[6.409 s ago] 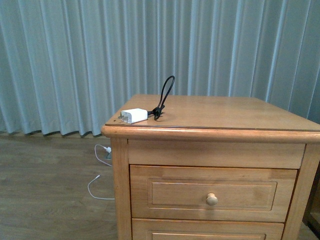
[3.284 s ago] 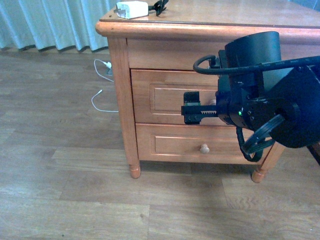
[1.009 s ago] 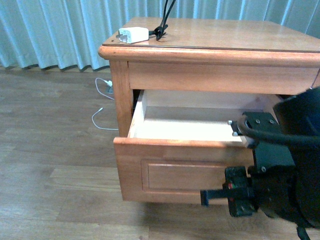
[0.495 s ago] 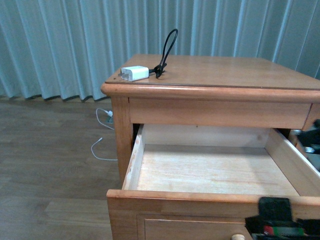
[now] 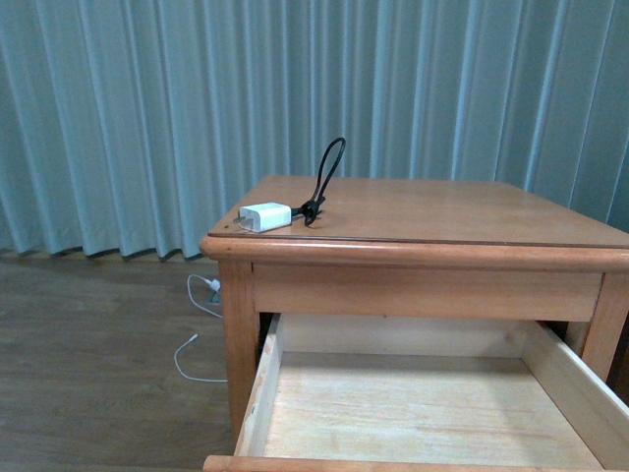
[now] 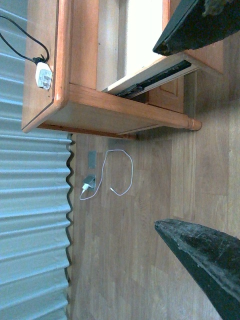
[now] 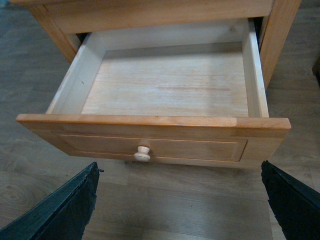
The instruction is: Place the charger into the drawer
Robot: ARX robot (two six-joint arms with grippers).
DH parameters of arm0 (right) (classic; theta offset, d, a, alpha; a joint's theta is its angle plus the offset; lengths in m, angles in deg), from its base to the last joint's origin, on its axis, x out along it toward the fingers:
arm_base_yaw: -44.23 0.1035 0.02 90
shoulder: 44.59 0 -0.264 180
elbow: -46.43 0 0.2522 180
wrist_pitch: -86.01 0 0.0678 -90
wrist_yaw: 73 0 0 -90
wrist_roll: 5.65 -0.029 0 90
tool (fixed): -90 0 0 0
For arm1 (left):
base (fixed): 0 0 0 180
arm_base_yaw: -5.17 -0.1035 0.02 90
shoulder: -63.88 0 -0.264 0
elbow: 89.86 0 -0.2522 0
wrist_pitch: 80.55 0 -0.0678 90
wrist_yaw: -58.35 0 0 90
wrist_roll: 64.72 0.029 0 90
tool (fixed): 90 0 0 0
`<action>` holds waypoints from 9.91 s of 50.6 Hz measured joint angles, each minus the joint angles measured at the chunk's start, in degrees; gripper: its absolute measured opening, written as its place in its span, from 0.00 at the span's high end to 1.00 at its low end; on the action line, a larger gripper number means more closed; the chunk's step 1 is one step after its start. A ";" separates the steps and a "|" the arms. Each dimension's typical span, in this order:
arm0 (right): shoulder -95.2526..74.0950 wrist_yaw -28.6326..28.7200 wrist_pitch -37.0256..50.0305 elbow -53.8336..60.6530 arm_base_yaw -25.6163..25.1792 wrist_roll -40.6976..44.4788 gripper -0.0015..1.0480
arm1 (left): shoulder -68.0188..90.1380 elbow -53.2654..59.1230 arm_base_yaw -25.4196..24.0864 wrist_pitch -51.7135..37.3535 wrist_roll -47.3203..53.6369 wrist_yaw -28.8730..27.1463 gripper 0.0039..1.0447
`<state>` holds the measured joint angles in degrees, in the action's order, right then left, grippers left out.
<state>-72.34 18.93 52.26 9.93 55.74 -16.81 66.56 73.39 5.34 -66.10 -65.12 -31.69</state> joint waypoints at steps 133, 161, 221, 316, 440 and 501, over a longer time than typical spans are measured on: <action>21.38 -2.05 18.40 14.99 -11.32 10.93 0.08 | 118.20 -89.07 21.22 -11.41 4.68 -18.93 0.10; 21.38 -2.05 18.40 14.99 -11.32 10.93 0.08 | 112.85 -83.45 22.69 -9.77 1.77 -14.43 0.62; 21.38 -2.05 18.40 14.99 -11.32 10.93 0.08 | 118.20 -75.03 34.18 -4.50 -4.00 -8.66 0.56; 21.40 -2.05 18.40 14.99 -11.32 10.93 0.08 | 2.01 -2.36 -0.13 0.42 -0.04 -0.02 0.96; -83.89 -13.07 41.81 -27.96 1.38 -1.99 0.08 | -2.60 2.27 -0.13 -0.37 0.02 0.02 0.05; -93.68 -18.67 45.97 -40.85 -0.22 -10.88 0.08 | -2.60 2.27 -0.13 -0.37 0.04 0.02 0.05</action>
<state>-166.02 0.27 98.22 -30.92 55.52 -27.69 63.96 75.67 5.21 -66.47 -65.08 -31.67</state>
